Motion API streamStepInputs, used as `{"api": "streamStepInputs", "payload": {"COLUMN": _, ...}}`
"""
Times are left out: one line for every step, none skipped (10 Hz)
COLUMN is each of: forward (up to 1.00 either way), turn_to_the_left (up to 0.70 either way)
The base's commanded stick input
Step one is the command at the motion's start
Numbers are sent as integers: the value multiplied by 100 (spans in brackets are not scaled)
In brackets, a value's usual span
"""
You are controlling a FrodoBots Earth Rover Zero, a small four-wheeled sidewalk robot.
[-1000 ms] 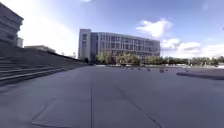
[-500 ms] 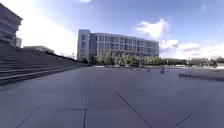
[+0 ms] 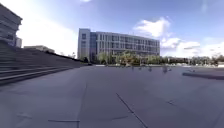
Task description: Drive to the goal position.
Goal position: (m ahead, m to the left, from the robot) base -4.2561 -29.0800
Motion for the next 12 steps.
{"api": "streamStepInputs", "payload": {"forward": 70, "turn_to_the_left": -14}}
{"api": "streamStepInputs", "payload": {"forward": 70, "turn_to_the_left": -14}}
{"api": "streamStepInputs", "payload": {"forward": 70, "turn_to_the_left": -14}}
{"api": "streamStepInputs", "payload": {"forward": 70, "turn_to_the_left": -14}}
{"api": "streamStepInputs", "payload": {"forward": 70, "turn_to_the_left": -14}}
{"api": "streamStepInputs", "payload": {"forward": 70, "turn_to_the_left": -14}}
{"api": "streamStepInputs", "payload": {"forward": 70, "turn_to_the_left": -14}}
{"api": "streamStepInputs", "payload": {"forward": 70, "turn_to_the_left": -14}}
{"api": "streamStepInputs", "payload": {"forward": 70, "turn_to_the_left": -14}}
{"api": "streamStepInputs", "payload": {"forward": 70, "turn_to_the_left": -14}}
{"api": "streamStepInputs", "payload": {"forward": 70, "turn_to_the_left": -14}}
{"api": "streamStepInputs", "payload": {"forward": 70, "turn_to_the_left": -14}}
